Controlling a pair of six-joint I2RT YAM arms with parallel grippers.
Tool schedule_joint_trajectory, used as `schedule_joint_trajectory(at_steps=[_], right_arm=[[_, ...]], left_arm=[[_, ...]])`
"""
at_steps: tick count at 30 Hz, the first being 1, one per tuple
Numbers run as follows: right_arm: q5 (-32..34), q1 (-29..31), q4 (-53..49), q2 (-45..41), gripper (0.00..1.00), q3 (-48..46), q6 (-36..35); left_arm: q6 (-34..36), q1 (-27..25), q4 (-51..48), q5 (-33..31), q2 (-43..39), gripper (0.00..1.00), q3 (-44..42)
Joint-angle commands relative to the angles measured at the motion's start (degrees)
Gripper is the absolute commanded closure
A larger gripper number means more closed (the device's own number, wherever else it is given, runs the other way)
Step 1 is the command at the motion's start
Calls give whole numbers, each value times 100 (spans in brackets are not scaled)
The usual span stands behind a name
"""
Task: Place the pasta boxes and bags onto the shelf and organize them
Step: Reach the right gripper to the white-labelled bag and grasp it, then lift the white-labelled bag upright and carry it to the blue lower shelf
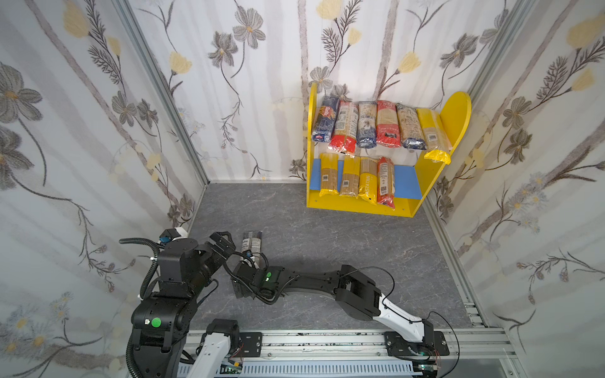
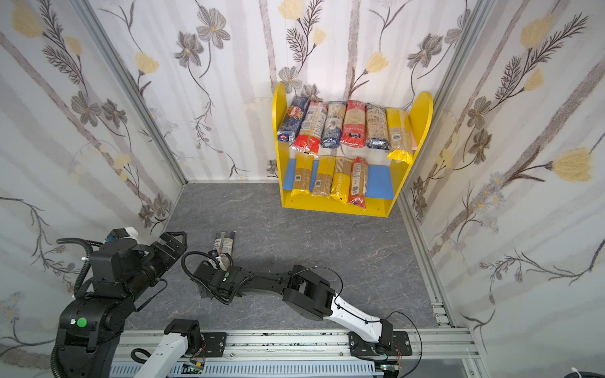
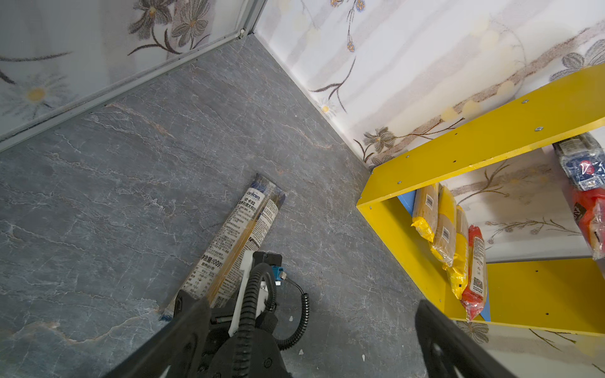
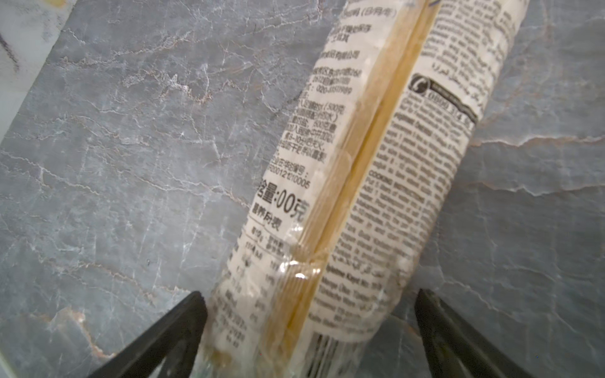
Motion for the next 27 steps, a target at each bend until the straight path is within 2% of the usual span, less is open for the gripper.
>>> schedule_joint_trajectory(at_steps=[1,2,3,4,5,6,7,13,15,18,21,27], right_arm=[[192,-20,-565,185,5,146,-30],[170,-36,-640,220,10,152,-48],[153,-46,-752,254,22,148,-59],[170,-58,-885,283,42,146,-31],[157,-64,-979,296,55,131,-16],[130,-81,-1064,278,64,72,-15],[75,-106,-1058,173,70,-97,8],[-401,-329,274,-1500,83,-2604,140],[-585,-468,756,-2150,99,-3439,158],[-846,-724,1267,-3038,100,-4522,203],[-811,-873,1265,-3793,100,-5148,99],[-410,-965,387,-5216,100,-5543,-185]], left_arm=[[-8,7,0,-7,63,0,68],[1,6,9,6,106,0,72],[18,0,10,24,152,0,77],[26,4,17,22,186,0,77],[32,6,25,7,207,0,74],[50,1,36,-22,224,0,67],[70,6,43,-58,242,0,69],[107,5,68,-160,296,0,-75],[91,6,112,-134,331,0,-149],[72,2,234,-83,437,0,-267],[38,-2,462,45,558,0,-398],[-376,-66,1157,235,696,0,-1037]])
